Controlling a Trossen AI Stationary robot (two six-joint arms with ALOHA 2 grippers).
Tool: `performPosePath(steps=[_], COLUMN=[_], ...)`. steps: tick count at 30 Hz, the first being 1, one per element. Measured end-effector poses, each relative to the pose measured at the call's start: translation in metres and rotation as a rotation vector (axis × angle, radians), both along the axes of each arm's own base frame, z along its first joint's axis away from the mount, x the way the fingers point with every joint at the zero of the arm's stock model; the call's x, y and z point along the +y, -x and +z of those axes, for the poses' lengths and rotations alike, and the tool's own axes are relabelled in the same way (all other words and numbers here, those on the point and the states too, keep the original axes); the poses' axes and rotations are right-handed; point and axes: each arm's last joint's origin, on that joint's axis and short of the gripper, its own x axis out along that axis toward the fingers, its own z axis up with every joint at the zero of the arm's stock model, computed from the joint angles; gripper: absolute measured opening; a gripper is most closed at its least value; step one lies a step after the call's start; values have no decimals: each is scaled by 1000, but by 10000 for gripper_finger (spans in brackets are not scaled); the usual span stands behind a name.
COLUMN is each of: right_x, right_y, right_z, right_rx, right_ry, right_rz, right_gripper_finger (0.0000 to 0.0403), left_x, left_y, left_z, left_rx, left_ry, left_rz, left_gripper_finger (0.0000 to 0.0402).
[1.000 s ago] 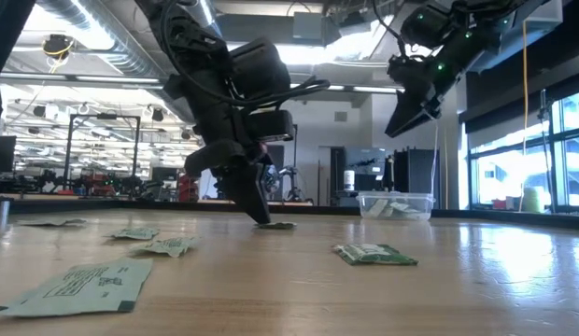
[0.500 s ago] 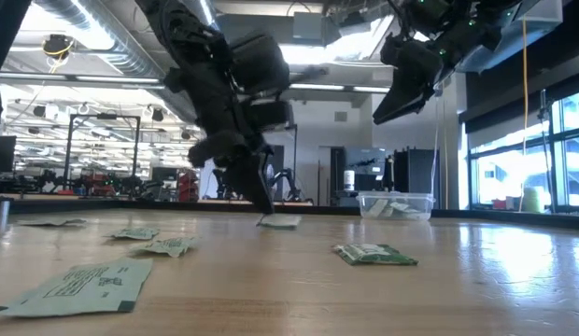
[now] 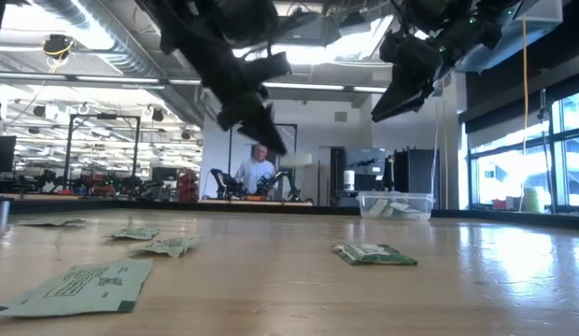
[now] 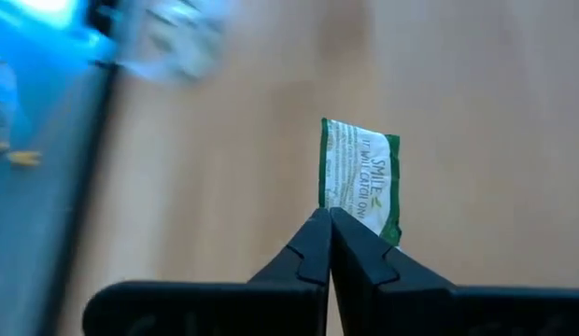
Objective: Pick and place Stevia / Truvia into bins
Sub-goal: Put the dark green truvia packet into the transparent container
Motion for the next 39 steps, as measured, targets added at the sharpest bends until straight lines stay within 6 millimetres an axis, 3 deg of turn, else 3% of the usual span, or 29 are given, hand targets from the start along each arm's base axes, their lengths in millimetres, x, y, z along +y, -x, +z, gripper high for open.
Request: performPosePath(steps=[6, 12, 27, 39], right_x=[6, 13, 20, 21], right_y=[-10, -19, -24, -27], right_z=[10, 21, 29, 35], right_rx=[-117, -238, -308, -371], right_ry=[47, 122, 206, 221], right_rz=[36, 96, 157, 157], right_gripper_finger=[134, 134, 134, 134], left_x=[5, 8, -18, -19], left_y=[0, -3, -10, -12], left_z=[31, 48, 67, 73], left_rx=[-161, -252, -333, -388], left_ry=[-189, -351, -560, -573], left_rz=[107, 175, 115, 125], left_gripper_finger=[2, 2, 2, 2])
